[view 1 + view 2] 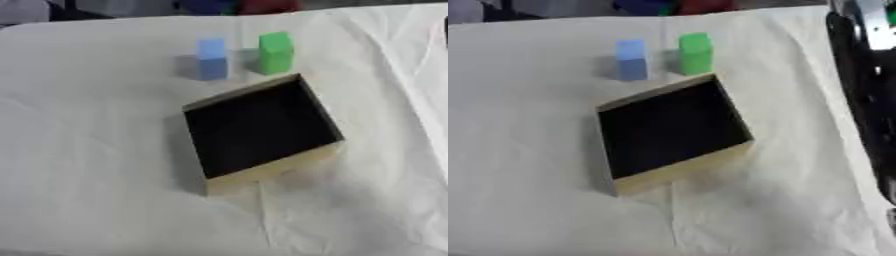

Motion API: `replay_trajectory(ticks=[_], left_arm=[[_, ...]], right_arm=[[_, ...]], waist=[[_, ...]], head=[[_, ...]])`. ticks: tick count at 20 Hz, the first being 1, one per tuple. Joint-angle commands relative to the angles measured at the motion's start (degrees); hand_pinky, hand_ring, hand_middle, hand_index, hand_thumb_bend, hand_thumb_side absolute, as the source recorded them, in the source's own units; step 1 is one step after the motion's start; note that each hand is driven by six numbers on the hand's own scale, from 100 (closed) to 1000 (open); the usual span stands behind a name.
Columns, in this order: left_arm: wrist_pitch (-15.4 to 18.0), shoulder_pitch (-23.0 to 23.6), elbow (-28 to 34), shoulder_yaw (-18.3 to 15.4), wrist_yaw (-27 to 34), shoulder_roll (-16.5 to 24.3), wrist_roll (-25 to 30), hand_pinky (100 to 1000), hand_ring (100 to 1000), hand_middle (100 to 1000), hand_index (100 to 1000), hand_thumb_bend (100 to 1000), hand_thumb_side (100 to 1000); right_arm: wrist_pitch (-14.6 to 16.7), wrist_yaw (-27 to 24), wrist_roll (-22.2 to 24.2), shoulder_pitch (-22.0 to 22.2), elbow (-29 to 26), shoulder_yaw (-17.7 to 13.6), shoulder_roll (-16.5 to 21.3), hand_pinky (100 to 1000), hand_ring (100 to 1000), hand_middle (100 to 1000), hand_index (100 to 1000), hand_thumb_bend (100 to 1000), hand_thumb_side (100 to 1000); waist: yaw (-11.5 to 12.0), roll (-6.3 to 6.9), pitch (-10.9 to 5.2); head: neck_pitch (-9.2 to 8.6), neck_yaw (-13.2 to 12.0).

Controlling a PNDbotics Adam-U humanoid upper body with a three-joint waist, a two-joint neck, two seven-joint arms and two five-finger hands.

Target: Pick up objects on the table and place them in the box.

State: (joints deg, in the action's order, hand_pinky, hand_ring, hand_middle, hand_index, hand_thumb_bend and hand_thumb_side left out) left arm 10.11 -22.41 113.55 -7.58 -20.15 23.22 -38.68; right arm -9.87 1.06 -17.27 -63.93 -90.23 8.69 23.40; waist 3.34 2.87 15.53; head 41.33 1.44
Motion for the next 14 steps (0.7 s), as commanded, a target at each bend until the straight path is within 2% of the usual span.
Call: replay_trajectory(ticks=[1,7,14], left_arm=[[0.1,-0.77,1.05,0.11,0.45,0.91,0.44,774,675,719,888,255,740],[0.19,-1.02,1.05,0.36,0.73,0.85,0.8,774,675,719,888,255,740],[0.29,-1.3,1.05,0.66,1.04,0.67,1.22,774,675,719,888,254,740]], right_arm=[[-0.9,-1.45,-0.23,-3.19,7.16,-0.65,-2.09,893,758,686,949,100,1000],[-0.38,0.92,-1.48,-6.83,19.92,-2.31,-6.15,899,763,692,954,100,1000],[0.37,8.28,-1.25,-9.23,32.95,-3.83,-10.27,901,769,699,958,100,1000]], waist=[[0.27,-0.03,-1.16],[0.58,0.08,-1.12],[0.85,0.33,-1.31]], head=[[0.36,0.32],[0.11,0.8],[-0.17,1.33]])
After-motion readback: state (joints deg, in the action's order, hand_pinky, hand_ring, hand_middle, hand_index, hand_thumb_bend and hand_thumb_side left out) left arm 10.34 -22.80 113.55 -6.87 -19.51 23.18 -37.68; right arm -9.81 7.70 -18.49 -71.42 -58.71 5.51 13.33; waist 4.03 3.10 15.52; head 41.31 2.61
